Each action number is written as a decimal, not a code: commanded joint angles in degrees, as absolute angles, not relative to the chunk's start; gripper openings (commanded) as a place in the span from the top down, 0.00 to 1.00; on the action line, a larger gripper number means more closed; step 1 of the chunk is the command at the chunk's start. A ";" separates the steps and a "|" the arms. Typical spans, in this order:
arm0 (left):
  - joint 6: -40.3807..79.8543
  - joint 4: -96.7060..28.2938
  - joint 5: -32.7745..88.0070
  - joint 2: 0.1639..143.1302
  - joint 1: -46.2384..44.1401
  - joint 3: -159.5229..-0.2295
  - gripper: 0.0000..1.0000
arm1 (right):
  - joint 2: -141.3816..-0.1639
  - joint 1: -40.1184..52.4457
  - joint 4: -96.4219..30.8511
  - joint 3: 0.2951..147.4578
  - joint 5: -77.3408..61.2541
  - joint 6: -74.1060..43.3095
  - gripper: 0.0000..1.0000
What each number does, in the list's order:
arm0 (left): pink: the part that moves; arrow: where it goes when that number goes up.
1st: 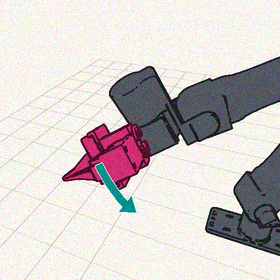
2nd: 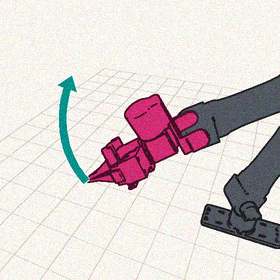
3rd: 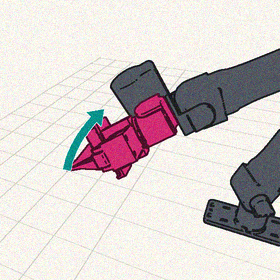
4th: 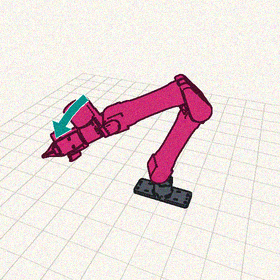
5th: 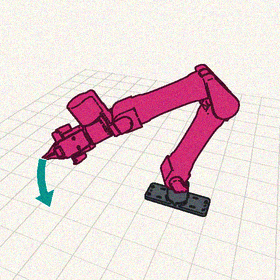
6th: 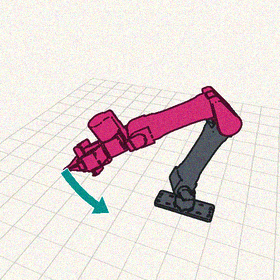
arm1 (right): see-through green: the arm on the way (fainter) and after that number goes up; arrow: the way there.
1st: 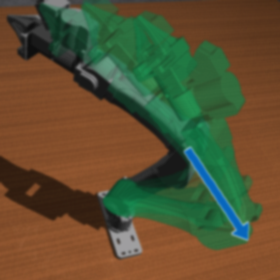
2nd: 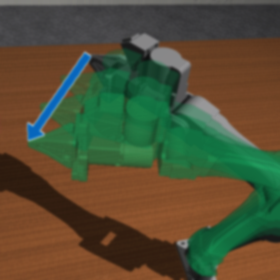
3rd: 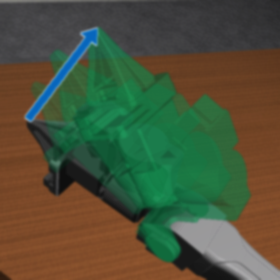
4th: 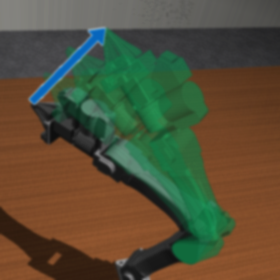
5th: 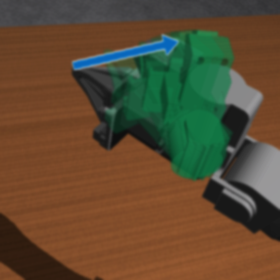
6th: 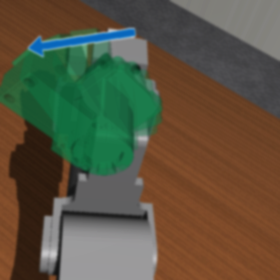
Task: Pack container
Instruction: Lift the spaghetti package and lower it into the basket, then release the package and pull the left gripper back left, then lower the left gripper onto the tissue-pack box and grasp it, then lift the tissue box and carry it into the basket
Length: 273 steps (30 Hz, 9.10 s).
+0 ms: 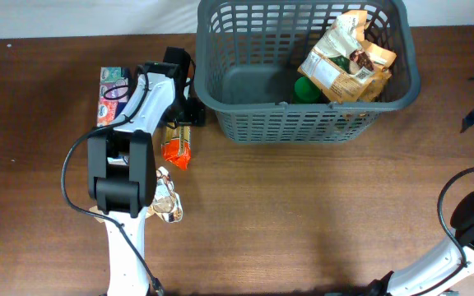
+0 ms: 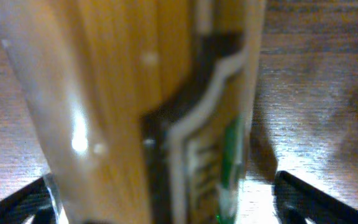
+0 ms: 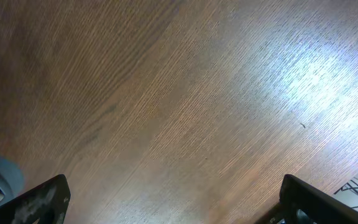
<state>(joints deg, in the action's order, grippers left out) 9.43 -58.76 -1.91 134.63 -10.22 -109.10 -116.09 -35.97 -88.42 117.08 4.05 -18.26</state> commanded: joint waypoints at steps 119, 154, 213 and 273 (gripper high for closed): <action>-7.03 -52.62 17.47 129.40 -24.75 -156.64 0.01 | -115.87 -36.03 -88.44 116.77 4.56 -18.94 0.01; -1.61 -92.60 2.63 126.96 11.84 -150.71 0.01 | -115.87 -36.03 -88.44 116.77 4.56 -18.94 0.01; -8.88 -83.33 4.12 152.81 11.90 -145.60 0.01 | -115.87 -36.03 -88.44 116.77 4.56 -18.94 0.01; -2.44 -63.72 15.27 125.51 -15.49 -178.56 0.98 | -115.87 -36.01 -88.44 116.77 4.56 -18.96 0.01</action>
